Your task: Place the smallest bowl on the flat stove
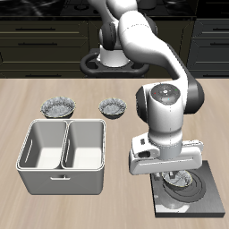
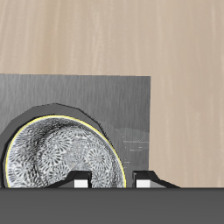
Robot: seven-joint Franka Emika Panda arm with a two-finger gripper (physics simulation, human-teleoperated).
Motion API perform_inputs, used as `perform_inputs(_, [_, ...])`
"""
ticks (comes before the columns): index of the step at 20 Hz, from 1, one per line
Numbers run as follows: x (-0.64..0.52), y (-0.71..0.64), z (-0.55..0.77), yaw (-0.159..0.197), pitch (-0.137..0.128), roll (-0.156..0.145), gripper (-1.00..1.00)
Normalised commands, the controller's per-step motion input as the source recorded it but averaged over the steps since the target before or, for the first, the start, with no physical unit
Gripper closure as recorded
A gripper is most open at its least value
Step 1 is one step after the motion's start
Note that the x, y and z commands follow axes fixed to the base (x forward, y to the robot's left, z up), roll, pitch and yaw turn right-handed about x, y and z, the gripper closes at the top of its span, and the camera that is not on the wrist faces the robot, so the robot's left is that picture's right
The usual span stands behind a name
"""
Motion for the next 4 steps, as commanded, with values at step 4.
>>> perform_inputs(4, [-0.09,-0.18,-0.01,0.000,-0.003,-0.005,-1.00])
